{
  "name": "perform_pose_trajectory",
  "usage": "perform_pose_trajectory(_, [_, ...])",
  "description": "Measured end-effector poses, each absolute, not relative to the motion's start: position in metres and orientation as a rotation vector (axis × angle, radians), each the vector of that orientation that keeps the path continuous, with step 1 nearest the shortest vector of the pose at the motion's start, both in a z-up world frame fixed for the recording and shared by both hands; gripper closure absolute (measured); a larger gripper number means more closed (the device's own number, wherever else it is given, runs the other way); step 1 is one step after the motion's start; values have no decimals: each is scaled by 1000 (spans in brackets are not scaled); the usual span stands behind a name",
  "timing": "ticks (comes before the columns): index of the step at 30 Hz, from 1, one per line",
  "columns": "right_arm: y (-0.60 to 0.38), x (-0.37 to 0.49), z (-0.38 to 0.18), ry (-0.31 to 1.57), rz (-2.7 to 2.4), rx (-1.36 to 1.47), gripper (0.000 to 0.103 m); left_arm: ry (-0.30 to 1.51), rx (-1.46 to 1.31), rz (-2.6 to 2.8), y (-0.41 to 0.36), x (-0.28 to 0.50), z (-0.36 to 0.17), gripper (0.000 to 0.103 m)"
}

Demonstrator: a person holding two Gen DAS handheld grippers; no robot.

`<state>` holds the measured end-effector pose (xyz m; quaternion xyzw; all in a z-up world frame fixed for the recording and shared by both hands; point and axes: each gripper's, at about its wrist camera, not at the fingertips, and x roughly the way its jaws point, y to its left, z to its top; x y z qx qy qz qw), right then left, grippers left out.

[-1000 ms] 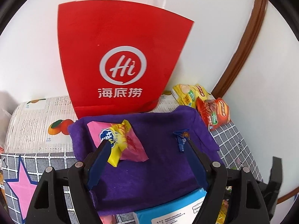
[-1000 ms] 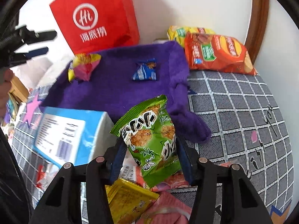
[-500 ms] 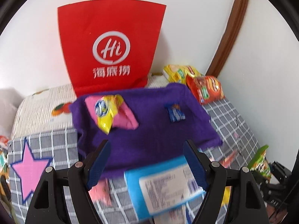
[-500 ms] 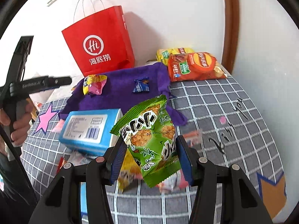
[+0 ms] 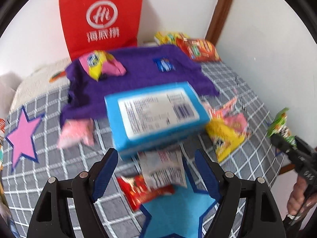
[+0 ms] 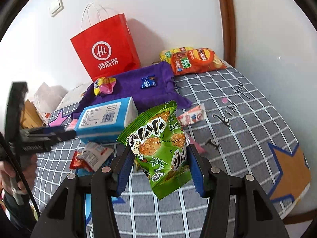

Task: Organize snacks
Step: 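Grasp the white-silver packet with the left tool while the right tool holds the green packet, then carry the green and white-silver packets over the purple cloth with both tools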

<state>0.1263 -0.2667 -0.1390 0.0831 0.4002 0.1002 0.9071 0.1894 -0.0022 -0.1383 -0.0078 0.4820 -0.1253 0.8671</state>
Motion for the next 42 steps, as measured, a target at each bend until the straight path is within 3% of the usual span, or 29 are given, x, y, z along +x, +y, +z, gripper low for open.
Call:
perform_pose_trajectory(21, [-286, 94, -156, 841, 218, 209, 50, 1118, 92, -216, -47, 195, -208, 24])
perform_pose_trajectory(24, [-286, 97, -159, 851, 216, 208, 50, 1102, 64, -219, -42, 194, -206, 28])
perform_pose_trajectory(26, [-283, 99, -161, 858, 219, 205, 50, 1090, 27, -228, -37, 194, -203, 39])
perform_pose_trajectory(29, [-280, 99, -163, 864, 223, 193, 50, 1085, -4, -245, -32, 197, -202, 45])
perform_pose_trajectory(32, [-275, 100, -166, 872, 226, 178, 50, 1076, -9, -254, -32, 195, -200, 47])
perform_pose_trajectory(38, [-265, 104, -171, 892, 240, 161, 50, 1064, 11, -255, -35, 191, -203, 45])
perform_pose_trajectory(42, [-258, 103, -172, 903, 243, 150, 50, 1050, 72, -254, -49, 193, -208, 37])
